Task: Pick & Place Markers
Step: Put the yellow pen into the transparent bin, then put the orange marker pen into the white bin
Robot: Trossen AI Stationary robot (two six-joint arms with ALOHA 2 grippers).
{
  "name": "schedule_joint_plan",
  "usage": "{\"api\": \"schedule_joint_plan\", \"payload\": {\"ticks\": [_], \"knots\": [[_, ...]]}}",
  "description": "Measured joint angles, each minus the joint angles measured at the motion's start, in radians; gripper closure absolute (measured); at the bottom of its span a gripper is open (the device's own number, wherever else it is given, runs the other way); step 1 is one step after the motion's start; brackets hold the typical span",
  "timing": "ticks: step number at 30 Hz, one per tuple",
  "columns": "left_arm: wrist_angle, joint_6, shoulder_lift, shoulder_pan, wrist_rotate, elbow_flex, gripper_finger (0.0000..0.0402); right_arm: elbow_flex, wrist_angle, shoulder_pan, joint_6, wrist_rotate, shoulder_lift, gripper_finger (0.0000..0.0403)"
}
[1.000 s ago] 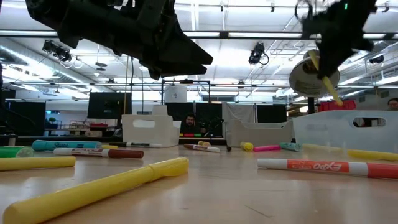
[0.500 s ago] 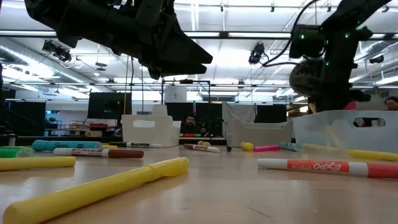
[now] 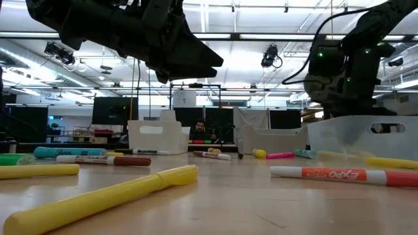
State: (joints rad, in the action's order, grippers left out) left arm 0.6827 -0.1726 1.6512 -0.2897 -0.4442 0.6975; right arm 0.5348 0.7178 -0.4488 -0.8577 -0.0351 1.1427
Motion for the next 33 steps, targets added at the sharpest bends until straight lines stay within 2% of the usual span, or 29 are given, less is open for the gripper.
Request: {"api": "schedule_joint_plan", "payload": {"ticks": [9,14,19,22,26,29,33], "knots": [[0.0,-0.015,0.0,0.0,0.0,0.0,0.0182,0.001,-0.03,0.0,0.065,0.044,0.0,0.0328],[0.0,-0.031,0.0,0.0,0.0,0.0,0.0182,0.068,-0.012,0.006,0.148,0.042,-0.03,0.0328],[0.003,-0.034,0.0,0.0,0.0,0.0,0.0182,0.166,-0.002,0.093,0.174,0.056,-0.11,0.0328],[0.006,-0.034,0.0,0.0,0.0,0.0,0.0182,0.208,-0.06,0.205,0.19,0.113,-0.164,0.0328],[0.011,-0.033,-0.002,0.0,0.0,0.0,0.0182,0.215,-0.246,0.429,0.211,0.218,-0.205,0.033],[0.014,-0.028,-0.002,0.0,-0.004,0.0,0.0182,0.215,-0.439,0.623,0.284,0.322,-0.184,0.0337],[0.026,-0.026,-0.002,0.001,-0.023,0.001,0.0182,0.216,-0.677,0.838,0.476,0.446,-0.102,0.0347]]}}
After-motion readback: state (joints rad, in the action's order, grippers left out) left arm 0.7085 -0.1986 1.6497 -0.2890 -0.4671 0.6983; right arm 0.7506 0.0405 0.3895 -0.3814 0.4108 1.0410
